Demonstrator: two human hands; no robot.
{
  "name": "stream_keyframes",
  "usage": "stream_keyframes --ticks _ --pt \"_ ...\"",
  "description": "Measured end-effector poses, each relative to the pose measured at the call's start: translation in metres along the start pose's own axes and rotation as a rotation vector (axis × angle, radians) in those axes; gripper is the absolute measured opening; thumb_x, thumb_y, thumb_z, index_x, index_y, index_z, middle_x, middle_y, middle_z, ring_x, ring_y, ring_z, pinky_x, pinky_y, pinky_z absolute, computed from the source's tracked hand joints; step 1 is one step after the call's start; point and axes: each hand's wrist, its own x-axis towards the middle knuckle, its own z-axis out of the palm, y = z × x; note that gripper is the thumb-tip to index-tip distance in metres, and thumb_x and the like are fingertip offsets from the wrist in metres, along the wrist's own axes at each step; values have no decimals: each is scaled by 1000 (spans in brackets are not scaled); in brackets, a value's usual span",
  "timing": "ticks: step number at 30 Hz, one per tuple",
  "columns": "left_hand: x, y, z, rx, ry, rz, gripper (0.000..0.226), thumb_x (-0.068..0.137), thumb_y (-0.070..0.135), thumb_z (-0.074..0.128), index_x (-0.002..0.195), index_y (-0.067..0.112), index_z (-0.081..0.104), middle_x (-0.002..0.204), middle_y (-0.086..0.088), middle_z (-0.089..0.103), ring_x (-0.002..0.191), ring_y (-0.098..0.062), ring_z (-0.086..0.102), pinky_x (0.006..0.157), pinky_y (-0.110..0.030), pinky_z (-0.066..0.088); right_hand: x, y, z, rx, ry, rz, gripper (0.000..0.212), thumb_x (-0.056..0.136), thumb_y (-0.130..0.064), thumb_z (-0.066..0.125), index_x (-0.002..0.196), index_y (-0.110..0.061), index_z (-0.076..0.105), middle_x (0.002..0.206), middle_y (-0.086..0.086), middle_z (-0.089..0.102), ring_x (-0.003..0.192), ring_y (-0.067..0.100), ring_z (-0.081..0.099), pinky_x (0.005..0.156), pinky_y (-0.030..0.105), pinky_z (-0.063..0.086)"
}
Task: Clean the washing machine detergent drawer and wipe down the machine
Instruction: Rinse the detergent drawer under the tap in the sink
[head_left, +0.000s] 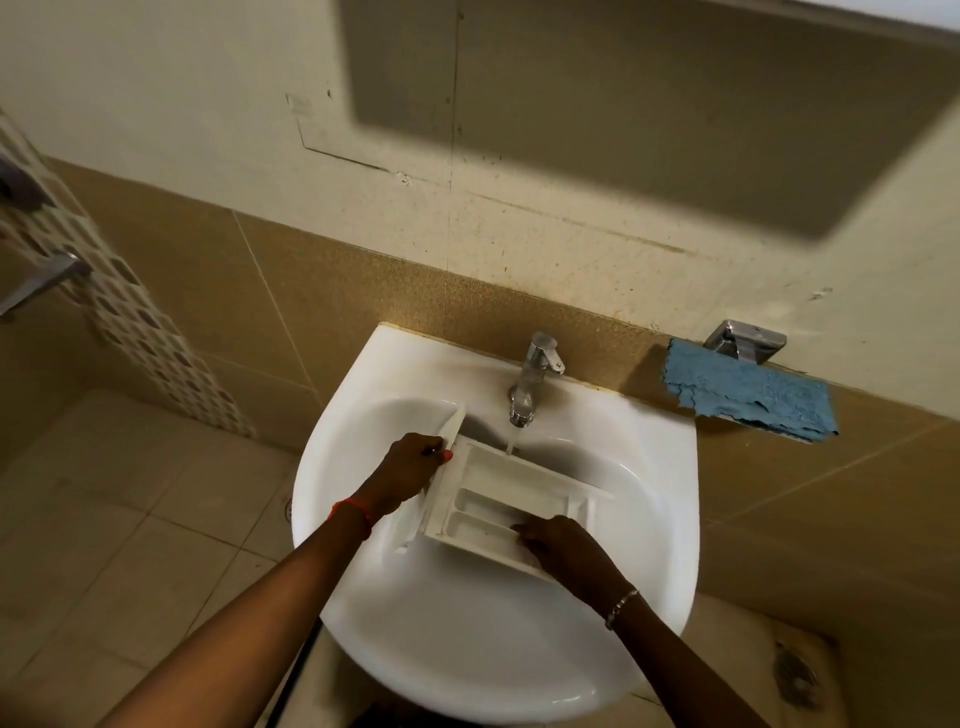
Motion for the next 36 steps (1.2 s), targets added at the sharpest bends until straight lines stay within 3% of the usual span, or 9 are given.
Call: stream_keyframes --ticks 10,16,18,19,21,26,30,32,36 --pt "2 -3 1 54 16 2 36 95 19 48 124 -2 54 123 -20 56 112 -33 54 98 -39 44 41 -65 1 -21 33 -77 35 99 -24 38 126 -8 55 119 14 60 109 25 55 94 26 38" --pt "4 -4 -1 10 13 -9 34 94 17 49 121 -3 55 121 -20 57 113 -34 54 97 -38 44 27 -32 -8 41 -75 -36 31 97 -19 44 121 -8 61 122 11 61 113 22 52 94 19 33" --pt "4 -5 0 -1 14 -5 34 94 17 49 122 -2 55 122 -19 57 111 -32 54 98 -39 44 27 -12 -23 54 -171 2 26 93 -18 53 110 -4 67 105 9 66 101 13 58 84 15 37" --pt "4 -5 0 -3 12 0 34 94 17 49 122 -2 55 121 -19 57 109 -31 55 98 -38 44 29 -4 -33 89 -229 39 23 90 -15 58 104 -2 69 88 2 69 84 1 62 73 11 41" --pt "4 -6 1 -4 8 8 33 95 17 49 120 -2 55 121 -20 58 105 -29 56 97 -38 44 36 9 -51 251 -286 109 16 82 -4 64 94 4 71 65 -8 67 54 -8 58 59 6 44" --pt "3 -8 1 -8 0 10 33 95 18 48 119 -4 56 119 -21 59 105 -30 56 96 -37 45 63 3 -66 1373 67 295 13 89 4 51 86 6 64 73 17 69 66 24 69 65 30 58" --pt "4 -7 0 -10 -19 -8 36 95 19 47 124 -1 54 122 -19 57 109 -30 56 96 -36 45 94 -16 -64 1911 54 506 41 97 -5 37 74 7 69 72 20 69 64 26 70 58 34 59" --pt "4 -7 0 -6 -16 -20 38 95 20 47 128 1 52 125 -17 56 113 -31 54 98 -37 44 104 -23 -60 2031 50 509 51 96 -5 35 61 7 69 67 19 68 58 25 69 54 33 58" --pt "4 -7 0 0 -15 -21 37 96 20 46 127 2 53 124 -16 57 112 -31 55 93 -34 45 106 -35 -52 1974 -107 435 51 96 -8 33 55 -6 64 56 6 59 47 15 57 45 20 48"
